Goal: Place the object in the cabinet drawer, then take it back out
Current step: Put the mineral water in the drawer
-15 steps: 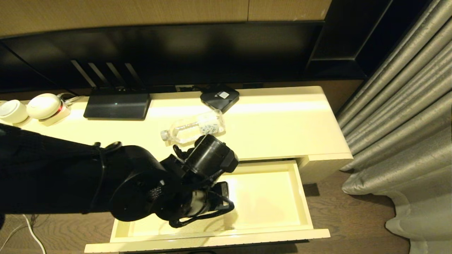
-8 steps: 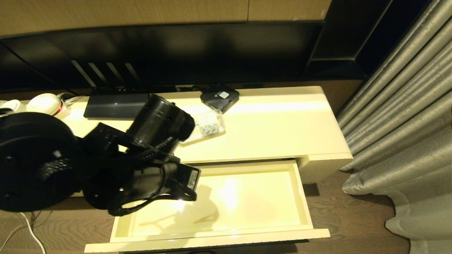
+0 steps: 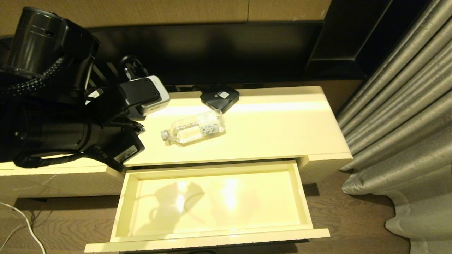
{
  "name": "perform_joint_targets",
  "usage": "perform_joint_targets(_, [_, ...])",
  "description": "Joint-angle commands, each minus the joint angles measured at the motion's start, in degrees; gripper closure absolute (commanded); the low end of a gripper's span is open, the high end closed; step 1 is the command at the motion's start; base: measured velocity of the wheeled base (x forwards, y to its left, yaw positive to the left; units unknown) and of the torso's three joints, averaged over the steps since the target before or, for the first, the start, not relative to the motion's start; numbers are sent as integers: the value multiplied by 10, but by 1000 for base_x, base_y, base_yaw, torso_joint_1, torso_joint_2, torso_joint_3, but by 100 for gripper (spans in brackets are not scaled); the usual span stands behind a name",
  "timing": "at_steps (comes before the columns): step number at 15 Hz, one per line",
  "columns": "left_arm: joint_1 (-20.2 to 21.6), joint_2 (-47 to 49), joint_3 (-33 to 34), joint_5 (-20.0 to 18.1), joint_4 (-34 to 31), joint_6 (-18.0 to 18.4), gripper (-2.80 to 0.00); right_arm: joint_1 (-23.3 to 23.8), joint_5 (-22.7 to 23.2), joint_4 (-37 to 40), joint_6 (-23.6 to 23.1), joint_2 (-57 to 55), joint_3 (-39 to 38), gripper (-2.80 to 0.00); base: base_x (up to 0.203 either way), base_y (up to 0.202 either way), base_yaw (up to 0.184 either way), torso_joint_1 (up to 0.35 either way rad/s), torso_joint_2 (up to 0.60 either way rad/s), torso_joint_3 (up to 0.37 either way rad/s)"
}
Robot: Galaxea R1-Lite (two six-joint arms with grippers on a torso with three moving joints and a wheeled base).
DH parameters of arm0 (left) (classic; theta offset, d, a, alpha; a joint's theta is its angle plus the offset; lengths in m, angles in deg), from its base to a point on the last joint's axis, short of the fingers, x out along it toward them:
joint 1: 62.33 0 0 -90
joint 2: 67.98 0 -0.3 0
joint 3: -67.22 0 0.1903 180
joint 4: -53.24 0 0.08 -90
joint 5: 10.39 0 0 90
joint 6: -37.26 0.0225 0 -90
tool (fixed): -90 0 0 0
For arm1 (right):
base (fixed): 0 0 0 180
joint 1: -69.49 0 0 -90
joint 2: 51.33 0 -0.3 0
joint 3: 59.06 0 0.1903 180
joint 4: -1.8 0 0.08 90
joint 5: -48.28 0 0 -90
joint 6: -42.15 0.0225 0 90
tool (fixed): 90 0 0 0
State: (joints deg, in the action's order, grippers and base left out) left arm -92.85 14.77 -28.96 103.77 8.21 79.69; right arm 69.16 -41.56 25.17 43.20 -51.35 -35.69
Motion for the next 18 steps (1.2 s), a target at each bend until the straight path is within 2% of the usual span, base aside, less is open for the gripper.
perform_joint_targets(1, [3, 9, -9, 1, 0, 108, 0, 0, 0, 0, 0, -1, 0, 0, 0, 0, 0, 0, 0, 0])
perform_joint_targets(2, [3, 18, -7, 1, 2, 157, 0, 0, 0, 0, 0, -1, 0, 0, 0, 0, 0, 0, 0, 0])
perform_joint_targets(3, [3, 33, -10, 1, 4, 182, 0, 0, 0, 0, 0, -1, 0, 0, 0, 0, 0, 0, 0, 0])
perform_joint_targets(4, [2, 47, -19, 1, 4, 188, -67, 0, 0, 0, 0, -1, 0, 0, 0, 0, 0, 0, 0, 0])
perform_joint_targets(5, [2, 62, -33, 1, 4, 188, -280, 0, 0, 0, 0, -1, 0, 0, 0, 0, 0, 0, 0, 0])
perform_joint_targets(11, [1, 160, -109, -2, 1, 163, -280, 0, 0, 0, 0, -1, 0, 0, 0, 0, 0, 0, 0, 0])
perform_joint_targets(14, [2, 216, -175, -5, -15, 121, -280, 0, 0, 0, 0, -1, 0, 0, 0, 0, 0, 0, 0, 0])
perform_joint_targets(18, [4, 282, -272, -1, -73, 73, -280, 0, 0, 0, 0, -1, 0, 0, 0, 0, 0, 0, 0, 0])
